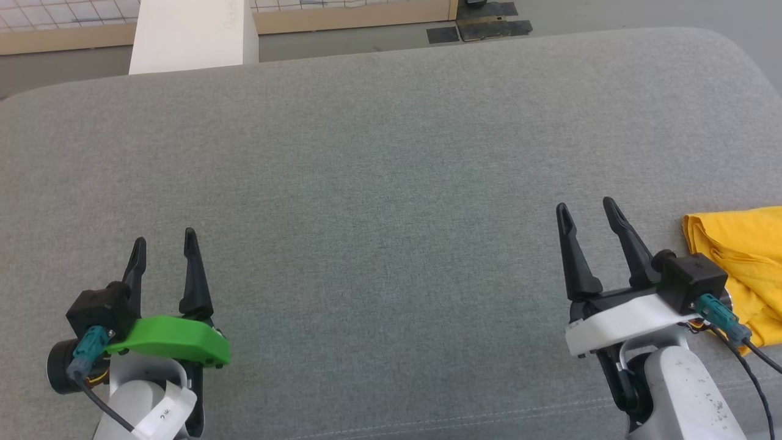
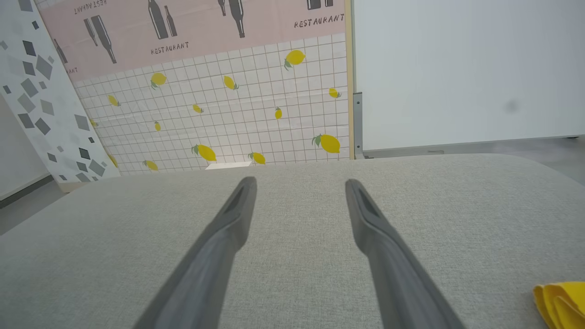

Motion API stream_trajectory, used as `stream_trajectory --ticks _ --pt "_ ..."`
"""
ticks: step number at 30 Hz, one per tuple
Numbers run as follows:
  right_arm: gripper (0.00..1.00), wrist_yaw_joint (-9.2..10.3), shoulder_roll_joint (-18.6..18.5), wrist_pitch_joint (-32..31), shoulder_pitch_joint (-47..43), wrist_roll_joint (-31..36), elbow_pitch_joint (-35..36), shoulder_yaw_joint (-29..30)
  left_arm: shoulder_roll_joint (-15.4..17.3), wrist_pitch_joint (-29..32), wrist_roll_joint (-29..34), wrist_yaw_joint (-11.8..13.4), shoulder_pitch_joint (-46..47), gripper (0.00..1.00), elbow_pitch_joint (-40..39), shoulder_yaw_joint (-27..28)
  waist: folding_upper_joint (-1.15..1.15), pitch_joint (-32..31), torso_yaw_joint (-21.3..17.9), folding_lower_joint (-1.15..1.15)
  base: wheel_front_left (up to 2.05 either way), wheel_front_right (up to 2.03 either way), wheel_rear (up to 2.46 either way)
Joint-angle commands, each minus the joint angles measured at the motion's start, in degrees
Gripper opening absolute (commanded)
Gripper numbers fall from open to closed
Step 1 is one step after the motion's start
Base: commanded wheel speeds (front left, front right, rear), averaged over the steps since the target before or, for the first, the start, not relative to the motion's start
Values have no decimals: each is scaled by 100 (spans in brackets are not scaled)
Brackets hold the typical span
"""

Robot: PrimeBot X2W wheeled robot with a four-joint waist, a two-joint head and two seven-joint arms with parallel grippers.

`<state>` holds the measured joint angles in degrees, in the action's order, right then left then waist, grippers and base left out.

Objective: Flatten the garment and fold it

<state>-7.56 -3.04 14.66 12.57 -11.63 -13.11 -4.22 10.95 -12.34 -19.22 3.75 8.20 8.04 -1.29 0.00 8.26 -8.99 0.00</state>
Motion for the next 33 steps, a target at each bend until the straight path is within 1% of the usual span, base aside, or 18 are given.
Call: stream_trajectory --ticks 1,8,20,21,33 --pt "100 8 15 33 -85 -20 -17 -15 -9 -50 -21 -16 -71 100 14 -3 0 -4 4 0 0 0 0" --pt "100 8 16 33 -79 -51 -47 -34 -19 -99 -67 -31 -43 100 59 -13 0 -37 22 0 0 0 0" --pt "100 8 16 33 -74 -97 -75 -45 -11 -133 -105 15 -42 100 87 -22 0 -71 32 0 0 0 0" --pt "0 0 0 -1 0 -51 -67 -37 -12 -88 -77 -12 2 0 79 -19 0 -70 32 0 0 0 0" --pt "0 0 -3 -91 -76 22 18 -5 -59 -4 45 -37 -46 0 22 -9 0 -118 87 0 0 0 0"
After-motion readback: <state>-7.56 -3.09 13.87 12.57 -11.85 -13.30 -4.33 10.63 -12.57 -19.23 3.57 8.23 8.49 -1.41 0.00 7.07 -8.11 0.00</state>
